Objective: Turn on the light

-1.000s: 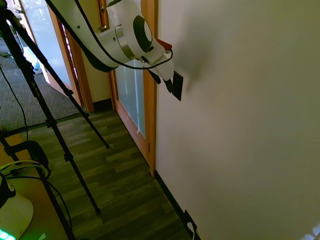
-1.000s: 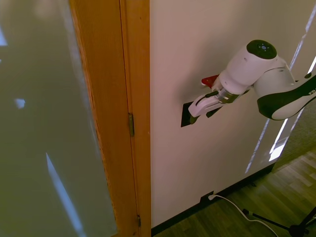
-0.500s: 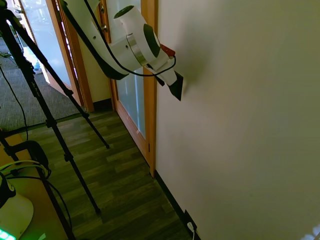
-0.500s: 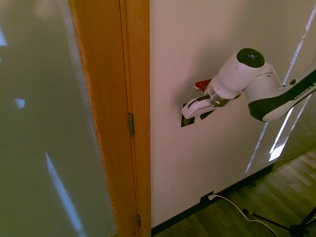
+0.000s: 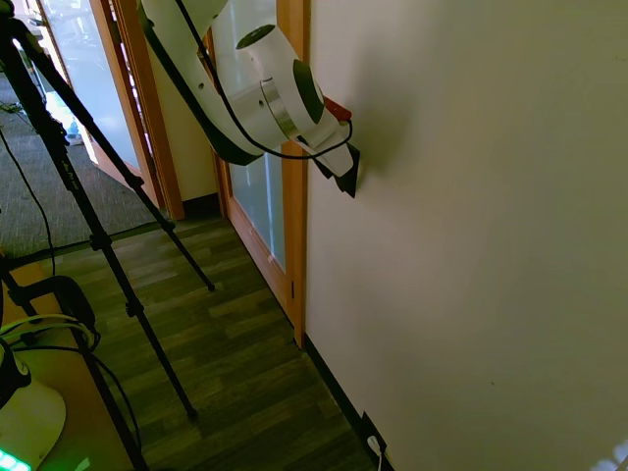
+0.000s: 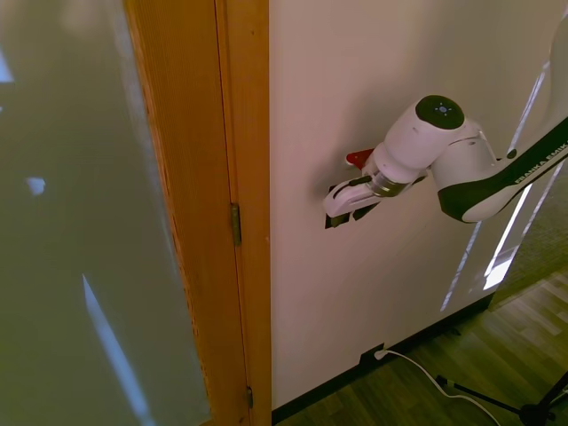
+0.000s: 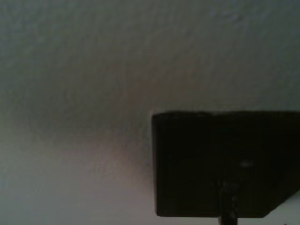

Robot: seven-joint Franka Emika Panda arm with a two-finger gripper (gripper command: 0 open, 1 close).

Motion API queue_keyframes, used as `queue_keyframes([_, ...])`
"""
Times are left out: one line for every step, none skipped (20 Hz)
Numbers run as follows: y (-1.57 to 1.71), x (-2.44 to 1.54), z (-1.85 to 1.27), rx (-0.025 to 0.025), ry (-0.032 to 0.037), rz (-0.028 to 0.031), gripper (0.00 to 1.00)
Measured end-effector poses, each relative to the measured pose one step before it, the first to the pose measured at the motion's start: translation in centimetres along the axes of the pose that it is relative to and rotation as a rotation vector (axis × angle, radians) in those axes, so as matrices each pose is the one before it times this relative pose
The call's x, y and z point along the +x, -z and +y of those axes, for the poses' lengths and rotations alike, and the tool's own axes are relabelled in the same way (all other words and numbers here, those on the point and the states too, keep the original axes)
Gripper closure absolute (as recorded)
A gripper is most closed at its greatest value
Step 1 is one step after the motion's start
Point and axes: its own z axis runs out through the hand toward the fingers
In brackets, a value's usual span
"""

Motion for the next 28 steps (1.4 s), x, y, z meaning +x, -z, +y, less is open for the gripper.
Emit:
queue_keyframes([-0.185, 0.129, -0.047, -0.00024, -0.00226, 0.00077, 1.00])
queue_keyframes([-0.187, 0.153, -0.027, -0.00058, -0.00336, 0.00075, 1.00])
queue_keyframes([-0.179, 0.154, -0.085, 0.00036, -0.00327, 0.00075, 1.00])
queue_keyframes([-0.175, 0.151, -0.114, 0.00054, -0.00397, -0.00001, 1.00])
queue_keyframes([-0.186, -0.020, -0.008, -0.00210, -0.00495, -0.00366, 1.00])
queue_keyframes([-0.158, -0.033, -0.040, -0.00134, -0.00163, -0.00406, 1.00])
queue_keyframes([-0.077, -0.063, -0.091, -0.00106, -0.00175, -0.00385, 1.00])
queue_keyframes([-0.069, -0.049, -0.120, -0.00165, 0.00080, -0.00183, 1.00])
queue_keyframes([-0.033, 0.020, -0.105, -0.00329, -0.00119, -0.00038, 1.00])
queue_keyframes([0.016, 0.003, -0.104, -0.00128, 0.00051, -0.00106, 1.00])
queue_keyframes([0.013, 0.012, -0.111, -0.00130, -0.00041, -0.00081, 1.00])
queue_keyframes([-0.005, 0.037, -0.042, -0.00343, 0.00006, 0.00087, 1.00])
queue_keyframes([-0.012, 0.115, 0.035, -0.00371, -0.00076, 0.00198, 1.00])
queue_keyframes([0.035, 0.006, -0.023, -0.00002, 0.00024, 0.00042, 1.00])
queue_keyframes([0.044, 0.009, -0.026, -0.00081, -0.00006, 0.00096, 1.00])
queue_keyframes([0.023, 0.036, -0.001, -0.00065, -0.00049, 0.00087, 1.00])
queue_keyframes([0.021, -0.006, -0.005, 0.00015, 0.00014, 0.00003, 1.00])
queue_keyframes([0.046, -0.006, -0.008, 0.00081, 0.00013, -0.00011, 1.00])
queue_keyframes([0.090, 0.011, 0.001, 0.00081, 0.00008, 0.00040, 1.00])
queue_keyframes([0.168, 0.034, 0.006, 0.00111, -0.00002, 0.00105, 1.00])
queue_keyframes([0.357, 0.043, 0.000, 0.00372, 0.00022, 0.00139, 1.00])
queue_keyframes([0.666, 0.106, -0.081, 0.00976, -0.00019, 0.00229, 1.00])
queue_keyframes([0.976, 0.368, -0.279, 0.01419, -0.00110, 0.00809, 1.00])
queue_keyframes([0.863, 0.132, -0.076, 0.00861, 0.00031, 0.00481, 1.00])
queue_keyframes([0.775, 0.065, -0.018, 0.00770, 0.00109, 0.00359, 1.00])
queue_keyframes([0.778, 0.028, 0.006, 0.00802, 0.00120, 0.00334, 1.00])
queue_keyframes([0.911, 0.099, 0.057, 0.00670, 0.00017, 0.00555, 1.00])
queue_keyframes([1.037, 0.164, 0.105, 0.00630, -0.00070, 0.00715, 1.00])
